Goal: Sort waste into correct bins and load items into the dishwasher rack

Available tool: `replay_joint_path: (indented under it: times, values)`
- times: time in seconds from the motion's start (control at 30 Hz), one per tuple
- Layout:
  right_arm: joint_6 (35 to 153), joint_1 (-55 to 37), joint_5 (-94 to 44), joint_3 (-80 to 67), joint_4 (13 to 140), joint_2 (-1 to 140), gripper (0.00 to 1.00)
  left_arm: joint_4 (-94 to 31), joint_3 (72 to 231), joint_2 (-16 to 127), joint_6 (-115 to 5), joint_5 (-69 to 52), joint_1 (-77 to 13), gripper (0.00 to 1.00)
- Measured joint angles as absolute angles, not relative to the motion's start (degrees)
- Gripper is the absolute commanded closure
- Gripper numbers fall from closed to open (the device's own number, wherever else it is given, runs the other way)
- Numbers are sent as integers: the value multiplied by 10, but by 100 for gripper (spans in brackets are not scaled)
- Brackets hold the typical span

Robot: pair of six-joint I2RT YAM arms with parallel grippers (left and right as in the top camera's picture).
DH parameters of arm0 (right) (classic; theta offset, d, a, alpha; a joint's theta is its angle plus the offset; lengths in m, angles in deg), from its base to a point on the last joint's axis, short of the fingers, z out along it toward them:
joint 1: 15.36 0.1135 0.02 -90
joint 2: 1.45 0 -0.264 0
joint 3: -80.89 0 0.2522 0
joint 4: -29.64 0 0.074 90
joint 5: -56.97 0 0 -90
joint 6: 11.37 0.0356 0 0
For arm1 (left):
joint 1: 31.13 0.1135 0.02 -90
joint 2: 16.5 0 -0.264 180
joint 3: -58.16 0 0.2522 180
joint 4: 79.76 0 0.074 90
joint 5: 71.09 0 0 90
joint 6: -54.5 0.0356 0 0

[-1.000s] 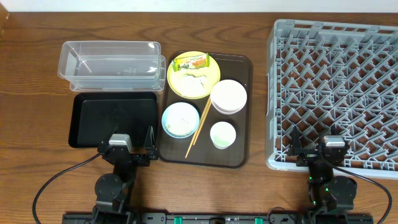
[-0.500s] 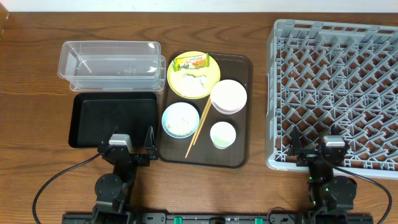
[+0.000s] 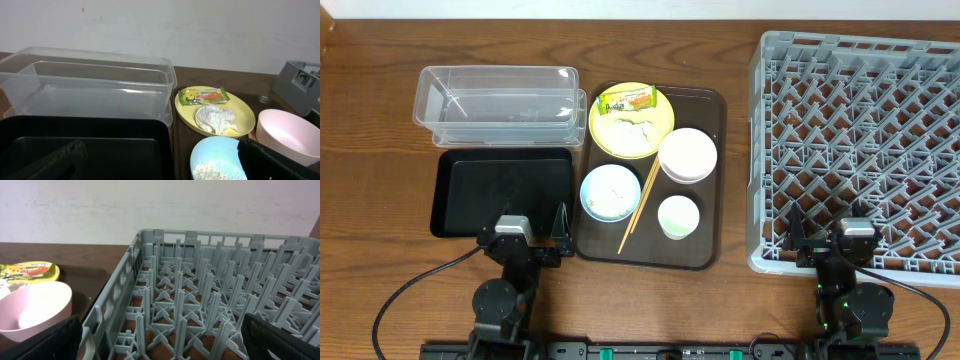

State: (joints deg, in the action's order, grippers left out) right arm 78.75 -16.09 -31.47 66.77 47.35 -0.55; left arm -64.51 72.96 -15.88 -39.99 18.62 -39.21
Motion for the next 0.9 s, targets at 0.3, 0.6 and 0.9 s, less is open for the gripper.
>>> replay_joint_path:
  times: [0.3,0.6,0.9]
  values:
    - [787,-161,-315,668,473,-6,1,-645,730,-159,-400,186,-392,1]
    - [787,-161,-315,668,473,-6,1,-645,730,-159,-400,186,-392,1]
    - [793,-161,-316,663,486,-4,1,-592,756,-122,-401,189,-392,1]
